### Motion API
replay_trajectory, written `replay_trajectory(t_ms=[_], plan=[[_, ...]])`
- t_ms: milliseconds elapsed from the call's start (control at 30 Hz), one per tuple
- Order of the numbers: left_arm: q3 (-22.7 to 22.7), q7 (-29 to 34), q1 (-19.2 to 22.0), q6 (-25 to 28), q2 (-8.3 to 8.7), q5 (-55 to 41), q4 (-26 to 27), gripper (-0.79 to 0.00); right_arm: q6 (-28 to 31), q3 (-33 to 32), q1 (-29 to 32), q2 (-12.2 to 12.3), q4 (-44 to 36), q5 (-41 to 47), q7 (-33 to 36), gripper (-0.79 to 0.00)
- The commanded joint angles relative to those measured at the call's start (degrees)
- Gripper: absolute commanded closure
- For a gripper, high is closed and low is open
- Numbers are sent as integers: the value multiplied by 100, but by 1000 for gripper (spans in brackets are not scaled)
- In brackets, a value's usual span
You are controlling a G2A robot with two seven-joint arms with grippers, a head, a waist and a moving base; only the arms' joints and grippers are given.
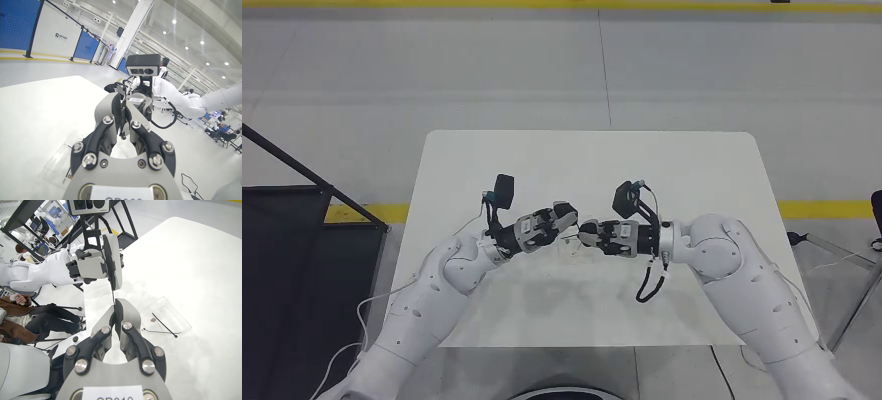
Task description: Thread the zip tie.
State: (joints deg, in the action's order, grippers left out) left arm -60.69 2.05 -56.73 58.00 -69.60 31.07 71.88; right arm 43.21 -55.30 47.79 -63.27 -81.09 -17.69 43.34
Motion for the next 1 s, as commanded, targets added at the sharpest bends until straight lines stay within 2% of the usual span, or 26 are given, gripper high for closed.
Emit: replay_trajectory(t_ms=[0, 367, 533, 933, 967], plan=[[-5, -13, -4, 0, -1, 0, 5, -111, -14, 11, -11, -1, 6, 13, 8, 0], [-16, -23, -7, 0, -5, 2, -1, -102, -60, 60, -64, -1, 44, 62, 41, 0], [-17, -22, -3, 0, -6, 1, -7, -3, -58, 77, -75, 1, 52, 88, 49, 0], [-46, -43, -4, 0, -8, 12, -26, 0, -80, 110, -101, 5, 64, 124, 75, 0], [-61, -59, -6, -5, -8, 19, -35, 0, -81, 111, -102, 6, 70, 132, 68, -234]])
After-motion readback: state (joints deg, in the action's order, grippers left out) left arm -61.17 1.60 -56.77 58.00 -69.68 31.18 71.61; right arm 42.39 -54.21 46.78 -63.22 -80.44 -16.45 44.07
